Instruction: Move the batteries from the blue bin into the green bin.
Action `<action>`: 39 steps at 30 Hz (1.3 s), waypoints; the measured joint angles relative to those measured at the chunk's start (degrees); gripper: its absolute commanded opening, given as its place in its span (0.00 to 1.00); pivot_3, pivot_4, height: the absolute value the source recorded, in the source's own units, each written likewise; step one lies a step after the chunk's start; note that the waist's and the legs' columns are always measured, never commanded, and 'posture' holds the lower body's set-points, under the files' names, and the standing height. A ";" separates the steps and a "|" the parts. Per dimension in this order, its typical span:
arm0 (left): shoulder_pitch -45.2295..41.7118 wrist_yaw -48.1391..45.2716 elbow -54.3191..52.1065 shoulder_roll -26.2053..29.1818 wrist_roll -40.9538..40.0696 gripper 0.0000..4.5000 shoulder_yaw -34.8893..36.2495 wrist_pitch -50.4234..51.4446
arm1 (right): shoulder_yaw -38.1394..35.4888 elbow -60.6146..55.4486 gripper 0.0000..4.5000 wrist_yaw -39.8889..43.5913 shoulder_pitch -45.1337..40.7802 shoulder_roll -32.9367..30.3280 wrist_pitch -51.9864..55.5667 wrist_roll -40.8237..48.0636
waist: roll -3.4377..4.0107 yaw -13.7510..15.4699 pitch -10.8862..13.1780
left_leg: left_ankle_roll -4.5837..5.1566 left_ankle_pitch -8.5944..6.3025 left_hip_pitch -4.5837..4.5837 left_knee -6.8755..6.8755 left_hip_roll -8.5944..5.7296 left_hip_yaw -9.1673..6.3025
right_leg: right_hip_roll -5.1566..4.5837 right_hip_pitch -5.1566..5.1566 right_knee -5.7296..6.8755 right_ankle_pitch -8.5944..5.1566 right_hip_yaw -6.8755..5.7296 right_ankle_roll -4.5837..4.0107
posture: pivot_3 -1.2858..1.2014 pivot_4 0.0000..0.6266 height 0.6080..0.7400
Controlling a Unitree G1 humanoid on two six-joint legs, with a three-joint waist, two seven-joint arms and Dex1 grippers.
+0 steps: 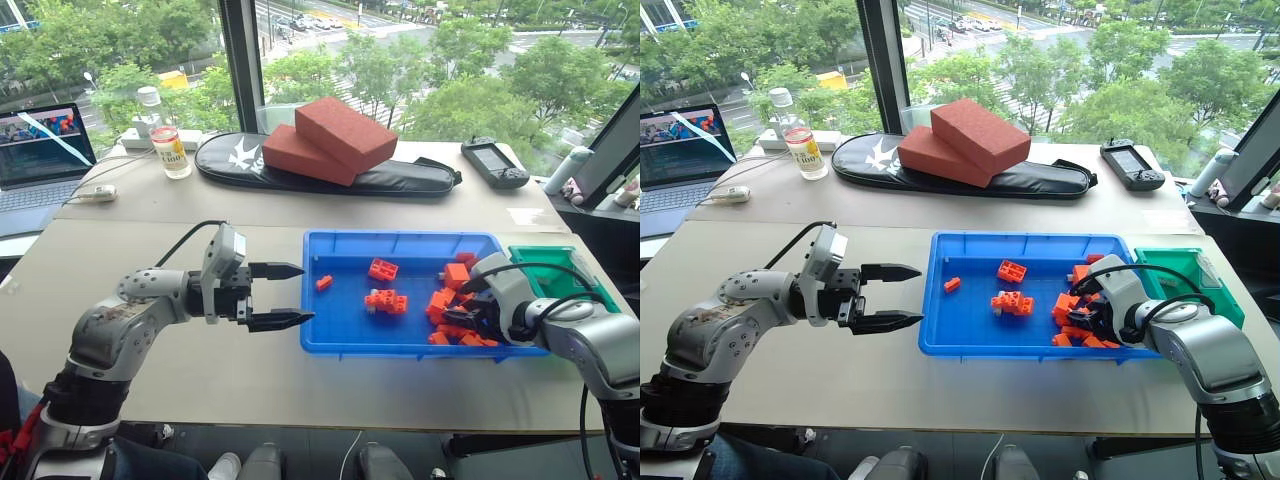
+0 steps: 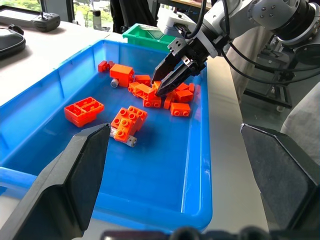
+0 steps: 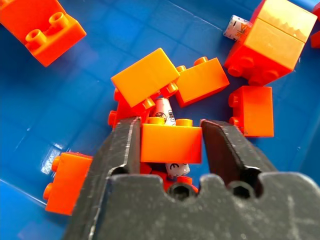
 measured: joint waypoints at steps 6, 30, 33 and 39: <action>0.00 -0.04 0.00 0.07 -0.06 1.00 0.05 0.00 | -1.42 -0.14 0.31 0.74 -1.86 0.00 0.27 0.82 | 0.04 -0.07 0.02 | 0.00 0.00 -0.02 0.00 -0.01 0.03 | -0.02 -0.03 0.00 0.00 0.02 0.00 | 0.52 0.24 1.00; -0.12 0.36 -0.90 0.00 -0.78 1.00 0.09 1.09 | 5.61 9.14 0.59 -1.43 -16.77 7.00 -7.26 -8.09 | 0.12 -0.66 0.08 | 0.00 0.00 -0.11 -0.03 -0.03 -0.02 | -0.02 -0.11 -0.01 0.00 0.00 0.00 | 0.52 0.24 1.00; -0.13 0.37 -0.91 -0.21 -0.90 1.00 0.07 1.12 | 6.37 10.32 0.82 -1.77 -18.33 9.10 -8.60 -9.05 | 0.13 -1.02 0.08 | 0.00 0.00 -0.13 -0.04 -0.03 -0.06 | -0.02 -0.12 0.01 0.00 0.00 0.00 | 0.52 0.24 1.00; -0.06 0.48 -1.03 -0.29 -0.92 1.00 0.07 1.12 | 3.84 9.40 0.97 -0.94 -18.17 7.65 -8.34 -9.65 | 0.15 -0.78 0.09 | 0.00 0.00 -0.22 -0.04 -0.08 -0.07 | -0.07 -0.16 0.00 0.00 -0.01 0.00 | 0.52 0.24 1.00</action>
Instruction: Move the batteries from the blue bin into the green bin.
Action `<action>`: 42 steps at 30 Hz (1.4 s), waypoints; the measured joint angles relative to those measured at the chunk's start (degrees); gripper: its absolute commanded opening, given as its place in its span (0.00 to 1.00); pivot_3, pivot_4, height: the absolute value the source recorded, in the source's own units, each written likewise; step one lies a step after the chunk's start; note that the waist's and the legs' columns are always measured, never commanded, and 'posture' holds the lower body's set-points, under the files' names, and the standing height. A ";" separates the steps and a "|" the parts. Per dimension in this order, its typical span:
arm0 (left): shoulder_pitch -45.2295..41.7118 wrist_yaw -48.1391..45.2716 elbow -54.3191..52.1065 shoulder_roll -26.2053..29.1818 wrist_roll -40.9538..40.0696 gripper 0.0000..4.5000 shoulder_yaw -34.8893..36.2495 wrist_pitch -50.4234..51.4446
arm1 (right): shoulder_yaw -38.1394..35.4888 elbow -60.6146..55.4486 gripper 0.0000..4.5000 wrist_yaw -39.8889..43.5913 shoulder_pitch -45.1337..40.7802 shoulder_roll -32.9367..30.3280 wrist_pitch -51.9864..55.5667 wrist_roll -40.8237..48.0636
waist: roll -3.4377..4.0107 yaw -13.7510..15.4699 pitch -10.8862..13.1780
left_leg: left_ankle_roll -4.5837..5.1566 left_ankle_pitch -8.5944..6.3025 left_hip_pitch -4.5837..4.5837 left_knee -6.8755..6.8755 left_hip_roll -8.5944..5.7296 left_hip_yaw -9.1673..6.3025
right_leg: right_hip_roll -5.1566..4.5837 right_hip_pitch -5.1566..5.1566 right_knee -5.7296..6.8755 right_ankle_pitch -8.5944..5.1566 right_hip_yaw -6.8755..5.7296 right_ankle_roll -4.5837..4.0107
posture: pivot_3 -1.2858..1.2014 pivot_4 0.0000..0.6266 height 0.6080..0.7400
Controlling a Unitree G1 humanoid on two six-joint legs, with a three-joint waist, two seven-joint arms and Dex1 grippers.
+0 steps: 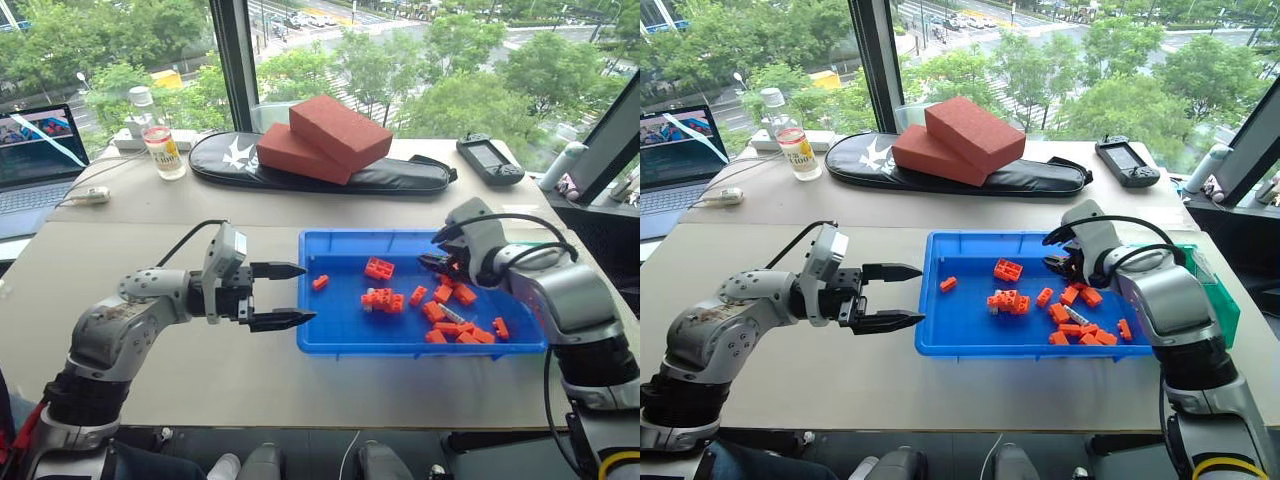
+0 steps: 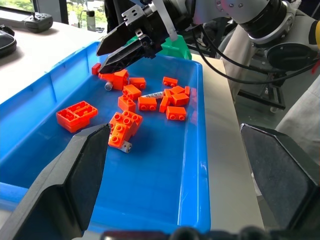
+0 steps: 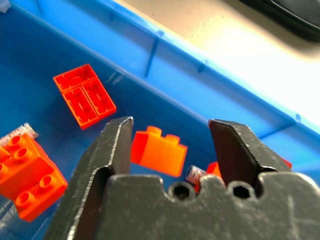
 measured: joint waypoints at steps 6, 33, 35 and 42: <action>0.50 0.52 -0.48 -0.62 -0.05 1.00 -0.03 0.00 | -8.52 -6.95 0.97 7.47 6.55 -11.95 2.11 3.62 | 0.01 0.48 0.01 | 0.03 -0.02 -0.03 -0.01 0.02 0.00 | 0.02 0.00 -0.09 0.00 -0.03 0.00 | 0.52 0.24 1.00; 2.18 2.99 -3.23 -2.04 -3.24 1.00 0.92 3.36 | 5.54 1.10 0.97 16.08 11.72 -13.49 -2.30 -0.52 | 0.05 -0.26 0.02 | 0.02 -0.01 0.18 0.00 0.03 0.14 | 0.02 0.09 -0.03 -0.01 0.10 0.02 | 0.52 0.24 1.00; 2.19 3.03 -3.40 -2.03 -3.35 1.00 0.95 3.37 | 5.75 1.49 0.97 16.15 11.54 -13.24 -2.73 -0.95 | 0.05 -0.22 0.02 | 0.02 -0.01 0.19 0.00 0.03 0.14 | 0.02 0.10 -0.02 -0.01 0.10 0.02 | 0.52 0.24 1.00; 2.19 3.21 -3.41 -1.97 -3.35 1.00 1.02 3.36 | 6.62 1.55 0.58 16.82 10.75 -12.14 -3.05 -2.10 | 0.05 -0.21 0.02 | 0.02 -0.01 0.20 0.00 0.03 0.13 | 0.03 0.12 -0.02 -0.01 0.10 0.02 | 0.52 0.24 1.00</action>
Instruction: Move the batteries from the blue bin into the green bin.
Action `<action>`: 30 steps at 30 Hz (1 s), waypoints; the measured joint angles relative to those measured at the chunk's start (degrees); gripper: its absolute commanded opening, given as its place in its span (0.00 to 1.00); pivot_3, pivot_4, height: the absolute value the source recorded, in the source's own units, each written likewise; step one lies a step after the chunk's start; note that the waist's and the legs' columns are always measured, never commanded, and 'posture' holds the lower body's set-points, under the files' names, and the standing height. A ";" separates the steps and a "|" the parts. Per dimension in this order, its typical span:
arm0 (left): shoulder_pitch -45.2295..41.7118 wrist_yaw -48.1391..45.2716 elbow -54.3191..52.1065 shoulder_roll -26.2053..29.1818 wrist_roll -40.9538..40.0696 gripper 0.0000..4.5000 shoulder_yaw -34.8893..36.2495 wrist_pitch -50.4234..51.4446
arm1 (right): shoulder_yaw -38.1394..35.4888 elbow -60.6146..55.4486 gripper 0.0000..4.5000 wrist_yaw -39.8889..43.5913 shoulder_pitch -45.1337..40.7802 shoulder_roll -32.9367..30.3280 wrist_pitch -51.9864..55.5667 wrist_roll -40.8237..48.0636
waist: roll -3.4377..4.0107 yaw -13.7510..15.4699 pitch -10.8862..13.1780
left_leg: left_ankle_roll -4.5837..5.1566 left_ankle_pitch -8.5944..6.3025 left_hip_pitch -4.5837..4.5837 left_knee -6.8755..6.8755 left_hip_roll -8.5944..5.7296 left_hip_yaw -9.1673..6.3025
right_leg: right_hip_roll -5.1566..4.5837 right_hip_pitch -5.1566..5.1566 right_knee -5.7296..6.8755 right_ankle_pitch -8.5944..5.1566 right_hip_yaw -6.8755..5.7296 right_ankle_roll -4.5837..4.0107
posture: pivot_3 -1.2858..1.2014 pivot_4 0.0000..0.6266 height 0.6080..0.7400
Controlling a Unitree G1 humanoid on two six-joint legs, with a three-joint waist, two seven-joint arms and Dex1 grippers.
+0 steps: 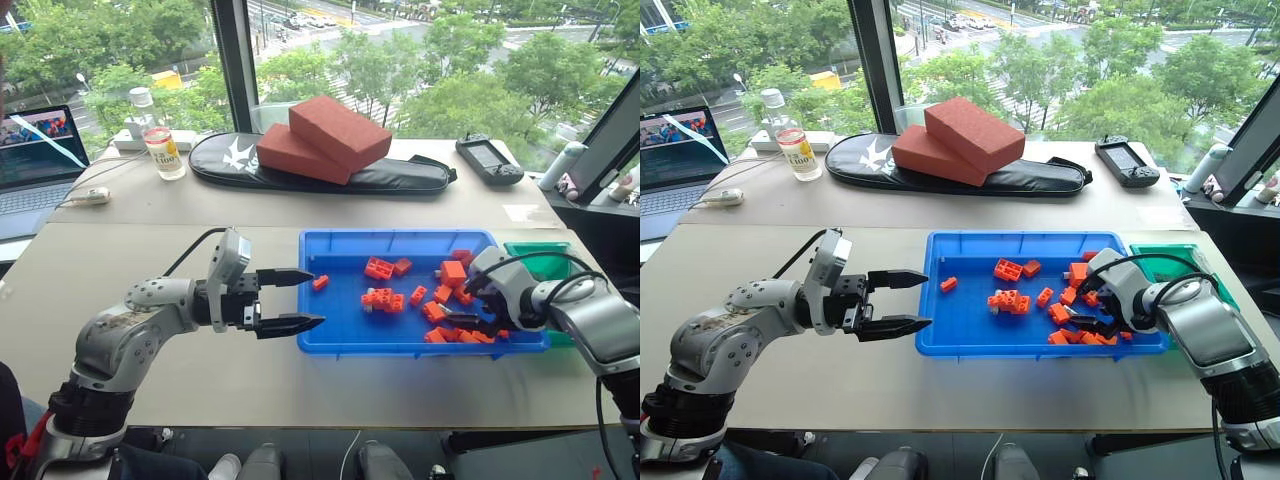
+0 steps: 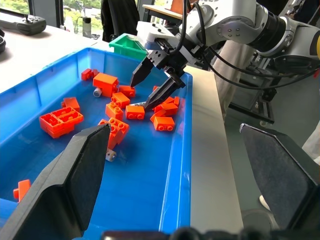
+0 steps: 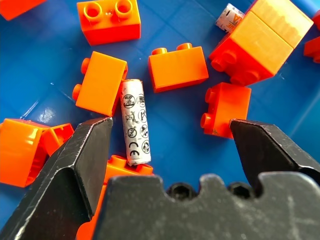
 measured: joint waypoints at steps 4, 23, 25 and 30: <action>0.00 0.16 0.00 0.01 0.00 1.00 0.01 0.00 | 1.02 0.43 0.29 0.41 0.12 1.12 0.00 -0.39 | 0.00 -0.05 0.00 | 0.00 0.00 0.00 0.00 0.00 -0.01 | 0.00 -0.01 0.01 0.00 0.00 0.00 | 0.52 0.24 1.00; -0.21 -0.07 0.07 0.50 0.04 1.00 0.24 -0.02 | -18.94 -11.70 0.05 4.06 3.23 -4.68 3.90 8.49 | 0.03 0.39 0.02 | 0.00 0.00 -0.04 0.00 -0.01 -0.05 | -0.01 0.02 -0.05 0.00 -0.04 0.00 | 0.52 0.24 1.00; -0.21 -0.10 0.06 0.61 0.04 1.00 0.27 -0.02 | -21.85 -11.87 0.05 3.60 4.36 -5.46 4.81 8.76 | 0.03 0.57 0.02 | 0.00 0.00 -0.02 0.00 -0.01 -0.01 | -0.02 0.04 -0.07 0.00 -0.03 0.00 | 0.52 0.24 1.00; -0.32 -0.36 0.07 1.15 0.00 1.00 0.30 0.00 | -25.06 -1.20 0.05 -6.67 3.85 -6.80 7.93 2.79 | 0.03 0.71 0.02 | 0.00 0.00 0.00 0.00 -0.01 0.08 | -0.01 0.01 -0.04 0.00 0.01 0.00 | 0.52 0.24 1.00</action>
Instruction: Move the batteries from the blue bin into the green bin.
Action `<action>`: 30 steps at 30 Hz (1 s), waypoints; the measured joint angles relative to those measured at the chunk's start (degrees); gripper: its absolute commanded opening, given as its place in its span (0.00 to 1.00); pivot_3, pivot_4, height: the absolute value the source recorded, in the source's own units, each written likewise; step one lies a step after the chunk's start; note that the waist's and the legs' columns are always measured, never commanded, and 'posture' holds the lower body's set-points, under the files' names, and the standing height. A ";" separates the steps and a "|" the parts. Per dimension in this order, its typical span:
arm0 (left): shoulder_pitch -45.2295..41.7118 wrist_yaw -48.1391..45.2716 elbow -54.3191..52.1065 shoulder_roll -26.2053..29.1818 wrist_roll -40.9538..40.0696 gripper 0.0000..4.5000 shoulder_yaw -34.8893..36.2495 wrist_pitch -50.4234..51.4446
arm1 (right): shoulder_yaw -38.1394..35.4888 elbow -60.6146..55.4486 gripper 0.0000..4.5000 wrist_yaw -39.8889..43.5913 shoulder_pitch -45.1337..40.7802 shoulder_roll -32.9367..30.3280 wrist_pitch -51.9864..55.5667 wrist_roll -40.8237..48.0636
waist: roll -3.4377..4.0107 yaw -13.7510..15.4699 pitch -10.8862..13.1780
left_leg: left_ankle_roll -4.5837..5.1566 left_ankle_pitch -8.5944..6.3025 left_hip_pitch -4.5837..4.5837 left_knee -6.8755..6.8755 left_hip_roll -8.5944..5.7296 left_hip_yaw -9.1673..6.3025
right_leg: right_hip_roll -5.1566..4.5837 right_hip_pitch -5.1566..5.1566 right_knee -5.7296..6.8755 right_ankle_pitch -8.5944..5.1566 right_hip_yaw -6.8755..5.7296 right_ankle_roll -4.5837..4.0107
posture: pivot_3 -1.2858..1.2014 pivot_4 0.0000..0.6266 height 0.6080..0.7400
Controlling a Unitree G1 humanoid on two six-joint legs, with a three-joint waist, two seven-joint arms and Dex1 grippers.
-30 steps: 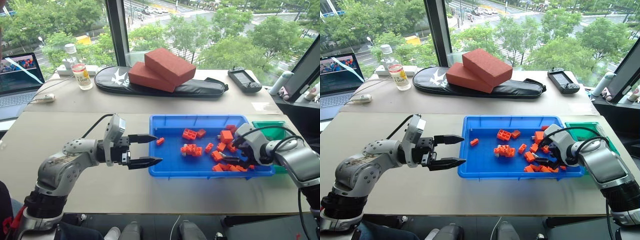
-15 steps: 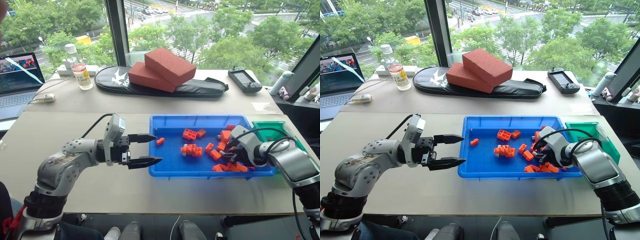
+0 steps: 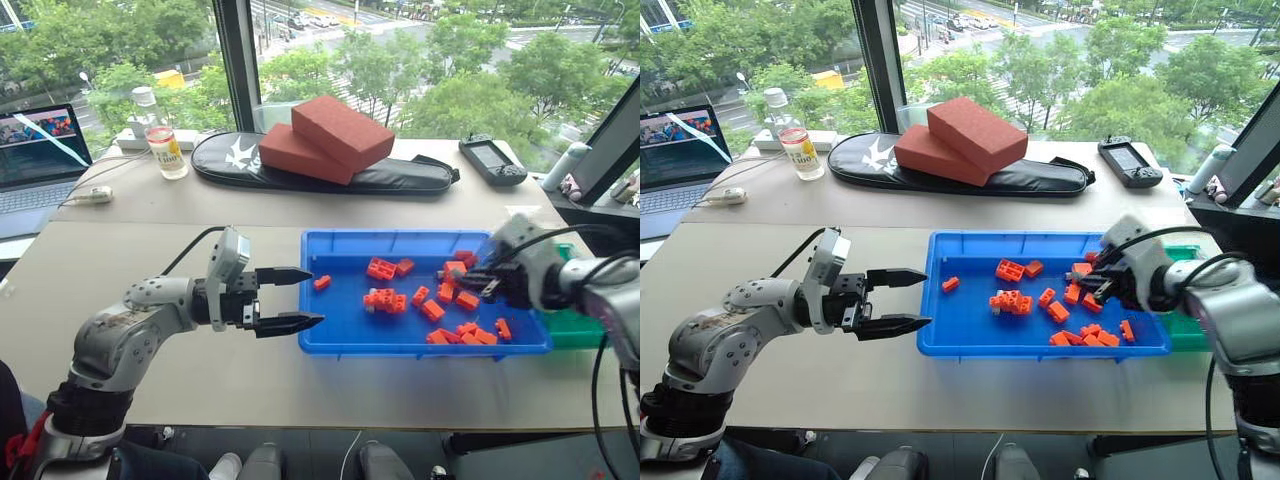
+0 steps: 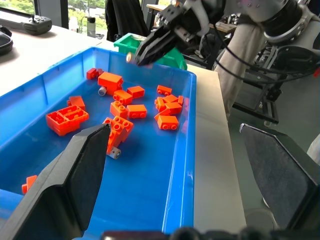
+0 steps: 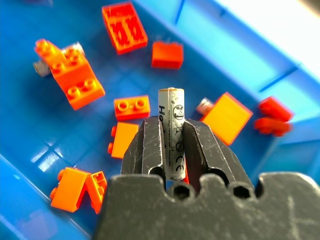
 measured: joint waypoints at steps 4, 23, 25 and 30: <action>-0.86 -0.04 0.04 0.22 -0.01 1.00 0.02 0.00 | -0.20 2.08 0.05 -3.70 -0.09 0.47 0.01 -1.33 | 0.02 -0.49 0.00 | 0.00 0.00 0.00 -0.02 0.02 0.03 | 0.02 -0.03 0.02 0.00 0.05 0.00 | 0.52 0.24 1.00; -1.35 -0.47 0.89 1.07 0.03 1.00 0.06 0.00 | 3.36 5.45 0.99 -6.84 -11.25 10.01 -3.12 -0.04 | 0.04 -1.06 0.00 | 0.00 0.00 0.06 -0.02 0.05 0.08 | 0.06 0.01 0.05 0.00 0.12 0.00 | 0.52 0.24 1.00; -1.42 -0.55 0.93 1.04 0.02 1.00 0.04 0.00 | 6.67 5.62 0.99 -7.16 -12.98 14.17 -3.20 0.10 | 0.03 -1.01 0.00 | 0.00 0.00 0.03 -0.02 0.03 0.08 | 0.03 0.01 0.03 0.00 0.12 0.01 | 0.52 0.24 1.00; -1.47 -0.61 0.93 1.08 0.00 1.00 0.06 0.00 | 12.93 8.75 0.99 -7.92 -13.10 19.55 -4.13 -0.84 | 0.04 -0.58 0.01 | 0.00 0.00 -0.16 -0.02 -0.03 0.03 | -0.02 -0.13 0.03 0.01 0.10 0.01 | 0.52 0.24 1.00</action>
